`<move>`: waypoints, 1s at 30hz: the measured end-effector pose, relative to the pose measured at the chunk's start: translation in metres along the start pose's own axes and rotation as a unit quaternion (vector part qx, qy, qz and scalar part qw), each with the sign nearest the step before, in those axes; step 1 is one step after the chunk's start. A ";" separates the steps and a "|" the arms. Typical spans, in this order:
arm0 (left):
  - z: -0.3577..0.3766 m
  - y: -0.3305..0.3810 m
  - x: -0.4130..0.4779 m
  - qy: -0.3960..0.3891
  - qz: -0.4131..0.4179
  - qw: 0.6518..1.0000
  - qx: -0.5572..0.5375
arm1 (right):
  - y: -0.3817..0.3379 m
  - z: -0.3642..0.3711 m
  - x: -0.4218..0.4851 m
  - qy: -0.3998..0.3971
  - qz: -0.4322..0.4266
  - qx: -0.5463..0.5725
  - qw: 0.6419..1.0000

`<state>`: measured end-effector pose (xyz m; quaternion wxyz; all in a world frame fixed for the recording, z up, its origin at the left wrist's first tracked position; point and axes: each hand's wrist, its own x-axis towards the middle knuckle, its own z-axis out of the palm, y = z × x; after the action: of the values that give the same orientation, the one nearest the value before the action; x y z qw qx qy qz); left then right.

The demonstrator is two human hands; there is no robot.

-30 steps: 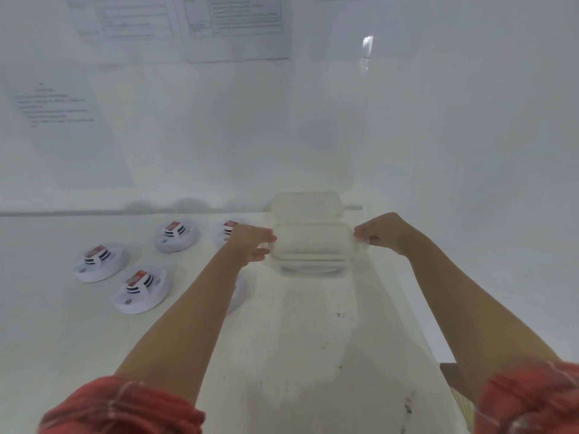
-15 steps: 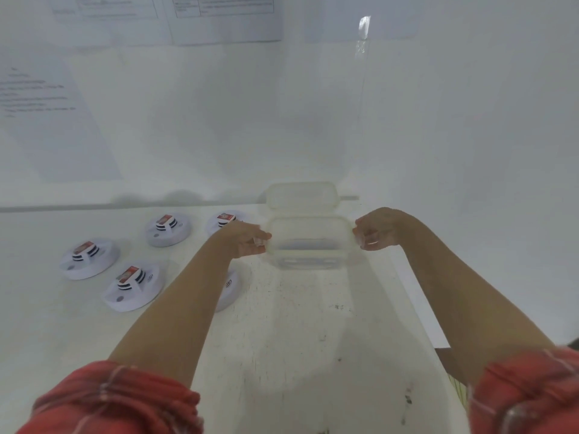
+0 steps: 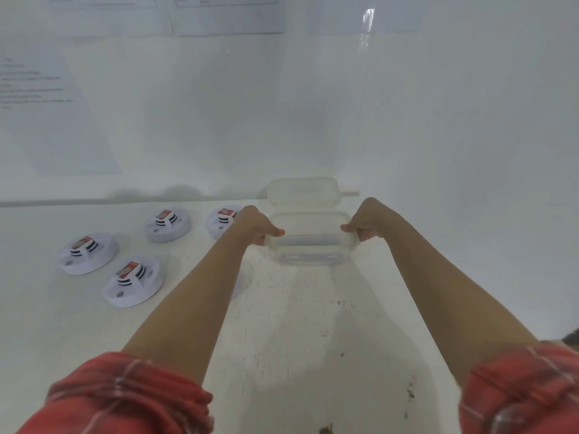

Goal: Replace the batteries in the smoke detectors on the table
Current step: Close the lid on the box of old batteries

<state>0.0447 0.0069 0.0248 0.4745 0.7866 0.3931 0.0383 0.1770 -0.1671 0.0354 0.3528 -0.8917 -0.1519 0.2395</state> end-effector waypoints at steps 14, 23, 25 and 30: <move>-0.004 0.005 -0.010 -0.067 -0.080 0.991 -0.085 | 0.008 0.010 0.014 0.004 -0.006 0.076 0.997; 0.014 0.028 -0.024 -0.049 0.139 0.951 0.272 | -0.024 0.012 0.012 0.014 -0.102 -0.226 0.969; 0.020 0.023 -0.025 -0.106 0.182 0.926 0.312 | -0.032 0.022 0.006 -0.023 -0.156 -0.226 0.961; 0.032 0.011 -0.019 -0.051 0.265 0.867 0.418 | -0.027 0.040 0.017 -0.062 -0.185 -0.240 0.951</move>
<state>0.0520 -0.0312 0.0217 0.0924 0.9869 0.1239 -0.0457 0.1672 -0.1183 0.0231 0.1567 -0.8894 -0.3892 0.1815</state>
